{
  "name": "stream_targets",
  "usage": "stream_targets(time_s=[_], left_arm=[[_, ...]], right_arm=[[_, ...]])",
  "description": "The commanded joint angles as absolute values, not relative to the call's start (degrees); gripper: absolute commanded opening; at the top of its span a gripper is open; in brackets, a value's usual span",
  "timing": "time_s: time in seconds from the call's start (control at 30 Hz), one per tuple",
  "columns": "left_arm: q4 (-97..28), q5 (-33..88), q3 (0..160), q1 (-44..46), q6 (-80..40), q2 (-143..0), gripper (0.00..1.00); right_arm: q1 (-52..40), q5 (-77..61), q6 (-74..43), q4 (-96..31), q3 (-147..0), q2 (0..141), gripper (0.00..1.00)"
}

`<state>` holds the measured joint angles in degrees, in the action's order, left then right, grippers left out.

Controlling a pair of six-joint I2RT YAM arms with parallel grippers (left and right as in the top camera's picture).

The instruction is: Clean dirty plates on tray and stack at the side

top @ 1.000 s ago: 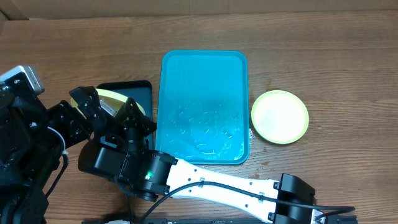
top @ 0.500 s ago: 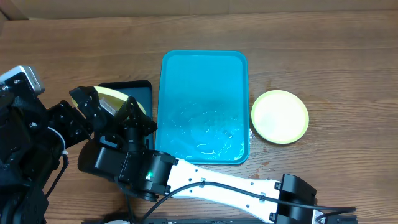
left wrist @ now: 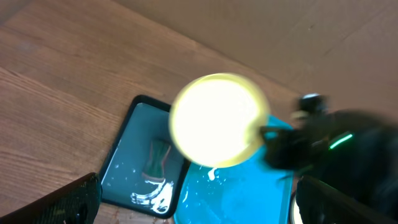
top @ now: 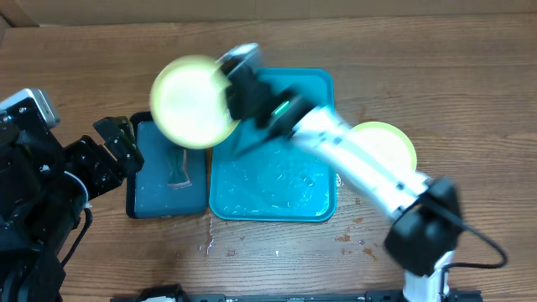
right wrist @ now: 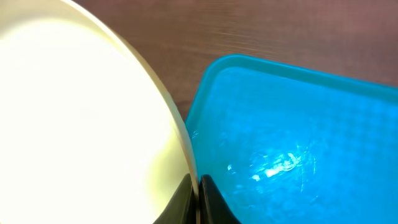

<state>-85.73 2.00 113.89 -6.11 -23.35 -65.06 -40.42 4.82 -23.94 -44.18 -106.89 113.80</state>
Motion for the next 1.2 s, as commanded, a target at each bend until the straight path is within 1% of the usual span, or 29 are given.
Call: stream_targets(time_s=[0.0,0.13,0.17,0.27,0.37,0.43,0.53,0.6,0.73,0.83,0.87,0.93,1.03,1.1,1.17], left_arm=[[-85.52,2.79,114.52,-6.09,-21.8,-65.23,1.0],[-85.52,2.79,114.52,-6.09,-21.8,-65.23,1.0],[-85.52,2.79,114.52,-6.09,-21.8,-65.23,1.0],[-85.52,2.79,114.52,-6.09,-21.8,-65.23,1.0],[-85.52,2.79,114.52,-6.09,-21.8,-65.23,1.0],[-85.52,2.79,114.52,-6.09,-21.8,-65.23,1.0],[-85.52,2.79,114.52,-6.09,-21.8,-65.23,1.0],[-85.54,2.79,114.52,-6.09,-21.8,-65.23,1.0],[-85.54,2.79,114.52,-6.09,-21.8,-65.23,1.0],[-85.52,2.79,114.52,-6.09,-21.8,-65.23,1.0],[-85.52,2.79,114.52,-6.09,-21.8,-65.23,1.0],[-85.52,2.79,114.52,-6.09,-21.8,-65.23,1.0],[-85.54,2.79,114.52,-6.09,-21.8,-65.23,1.0],[-85.52,2.79,114.52,-6.09,-21.8,-65.23,1.0],[-85.54,2.79,114.52,-6.09,-21.8,-65.23,1.0]], right_arm=[[-28.71,-25.21,-28.91,-48.47,-110.28,103.81,0.04],[-13.47,-20.82,-29.12,-63.16,-110.98,97.82,0.04],[-8.67,-18.39,-28.45,-68.4,-110.98,96.38,0.04],[1.28,-12.51,-24.82,-80.99,-110.98,95.13,0.04],[8.16,-7.25,-19.64,-91.74,-108.97,95.31,0.04],[10.68,-4.4,-18.79,-94.8,-105.25,95.31,0.04],[12.01,-3.73,-18.87,-91.85,-96.51,95.29,0.04],[12.01,-4.16,-19.84,-86.83,-89.6,95.29,0.04],[11.44,-12.32,-19.92,-76.14,-75.26,95.29,0.04],[11.31,-13.13,-21.61,-67.16,-68.12,95.29,0.04],[11.31,-13.04,-22.48,-64.86,-66.63,95.29,0.07],[11.31,-12.97,-23.14,-61.54,-64.93,95.24,0.23],[11.31,-13.21,-23.94,-61.52,-65.65,94.28,0.43],[11.22,-13.34,-23.22,-63.05,-66.89,91.77,0.49],[10.55,-16.75,-20.05,-64.34,-68.23,87.7,0.53]])
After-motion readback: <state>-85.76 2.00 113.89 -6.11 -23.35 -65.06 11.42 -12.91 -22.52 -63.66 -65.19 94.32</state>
